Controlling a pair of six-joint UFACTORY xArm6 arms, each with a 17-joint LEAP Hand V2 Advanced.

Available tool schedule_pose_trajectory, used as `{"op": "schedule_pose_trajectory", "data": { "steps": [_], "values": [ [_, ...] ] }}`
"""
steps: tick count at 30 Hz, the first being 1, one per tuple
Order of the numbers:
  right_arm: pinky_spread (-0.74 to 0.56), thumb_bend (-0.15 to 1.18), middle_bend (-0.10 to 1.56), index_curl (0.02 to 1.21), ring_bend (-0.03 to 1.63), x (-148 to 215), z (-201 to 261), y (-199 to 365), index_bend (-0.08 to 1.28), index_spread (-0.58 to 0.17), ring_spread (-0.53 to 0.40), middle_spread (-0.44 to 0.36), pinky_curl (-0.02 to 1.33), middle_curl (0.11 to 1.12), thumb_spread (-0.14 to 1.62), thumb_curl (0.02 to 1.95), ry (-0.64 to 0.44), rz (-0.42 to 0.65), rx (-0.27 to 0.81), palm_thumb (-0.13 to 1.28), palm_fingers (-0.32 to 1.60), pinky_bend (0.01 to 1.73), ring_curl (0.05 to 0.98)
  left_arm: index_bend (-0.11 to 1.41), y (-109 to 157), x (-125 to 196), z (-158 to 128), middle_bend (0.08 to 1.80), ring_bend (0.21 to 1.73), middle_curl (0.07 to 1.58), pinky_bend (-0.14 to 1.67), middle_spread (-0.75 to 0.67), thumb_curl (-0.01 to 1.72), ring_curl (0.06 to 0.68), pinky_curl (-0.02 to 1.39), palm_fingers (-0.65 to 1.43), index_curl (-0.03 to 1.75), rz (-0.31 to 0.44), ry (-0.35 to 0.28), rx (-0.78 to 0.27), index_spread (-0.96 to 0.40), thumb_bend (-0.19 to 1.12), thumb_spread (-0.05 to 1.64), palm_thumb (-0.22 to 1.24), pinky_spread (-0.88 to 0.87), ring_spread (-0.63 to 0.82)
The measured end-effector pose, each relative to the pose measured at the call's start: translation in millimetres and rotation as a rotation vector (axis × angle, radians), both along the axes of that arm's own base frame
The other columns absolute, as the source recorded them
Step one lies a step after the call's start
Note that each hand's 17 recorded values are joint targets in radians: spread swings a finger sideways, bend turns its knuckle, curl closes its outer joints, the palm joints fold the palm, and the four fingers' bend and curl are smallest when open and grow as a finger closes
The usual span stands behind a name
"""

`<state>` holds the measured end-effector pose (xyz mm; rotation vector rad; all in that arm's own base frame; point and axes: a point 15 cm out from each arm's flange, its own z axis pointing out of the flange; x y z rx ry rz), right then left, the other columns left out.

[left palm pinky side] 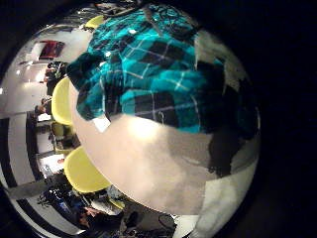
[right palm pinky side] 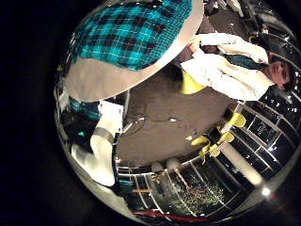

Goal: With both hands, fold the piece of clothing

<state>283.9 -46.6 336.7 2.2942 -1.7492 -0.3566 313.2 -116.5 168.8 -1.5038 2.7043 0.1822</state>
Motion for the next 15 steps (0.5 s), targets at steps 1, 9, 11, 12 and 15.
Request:
{"op": "schedule_pose_trajectory", "data": {
  "steps": [1, 9, 11, 12, 15],
  "values": [
    [0.33, 0.0, 0.26, 0.29, 0.58, 1, -1, -1, 0.16, -0.341, 0.058, -0.029, 0.24, 0.38, 1.44, 0.34, -0.002, 0.002, 0.0, 0.62, 0.36, 0.45, 0.231, 0.49, 1, 2, 7, 0.93, 1.27, 0.8, 0.99, -0.49, 0.44, 0.45, 0.58, 1.16, 0.77, 0.003, -0.011, -0.004, -0.53, 0.07, 0.99, 0.8, -0.58, -0.47],
    [0.25, -0.02, 0.28, 0.27, 0.64, 8, -37, -16, 0.14, -0.323, -0.005, -0.055, 0.26, 0.39, 1.31, 0.36, 0.043, -0.039, 0.004, 0.62, 0.29, 0.51, 0.256, 0.55, 8, 17, 72, 1.0, 1.35, 0.89, 1.11, -0.54, 0.5, 0.496, 0.64, 1.09, 0.97, 0.02, -0.039, -0.009, -0.65, 0.0, 1.0, 0.84, -0.62, -0.46],
    [0.25, -0.04, 0.27, 0.27, 0.64, 10, -53, -16, 0.14, -0.311, -0.001, -0.047, 0.26, 0.39, 1.25, 0.35, 0.04, -0.036, 0.005, 0.57, 0.25, 0.53, 0.253, 0.54, 8, 19, 80, 1.0, 1.36, 0.9, 1.13, -0.55, 0.51, 0.501, 0.65, 1.08, 1.01, 0.022, -0.035, -0.007, -0.67, -0.01, 1.01, 0.85, -0.62, -0.46],
    [0.25, -0.04, 0.27, 0.27, 0.64, 11, -62, -16, 0.14, -0.308, 0.005, -0.042, 0.26, 0.39, 1.23, 0.35, 0.036, -0.034, 0.006, 0.54, 0.24, 0.53, 0.254, 0.54, 8, 20, 83, 1.0, 1.36, 0.91, 1.13, -0.55, 0.52, 0.503, 0.65, 1.08, 1.03, 0.02, -0.029, -0.005, -0.68, -0.01, 1.01, 0.85, -0.62, -0.46],
    [0.26, -0.05, 0.27, 0.27, 0.63, 7, -93, -15, 0.15, -0.291, 0.018, -0.029, 0.26, 0.38, 1.18, 0.33, 0.038, -0.036, 0.007, 0.47, 0.22, 0.55, 0.252, 0.52, 7, 23, 85, 1.01, 1.37, 0.92, 1.14, -0.56, 0.53, 0.506, 0.66, 1.07, 1.09, 0.019, -0.022, -0.001, -0.7, -0.02, 1.01, 0.85, -0.62, -0.46]
  ]
}}
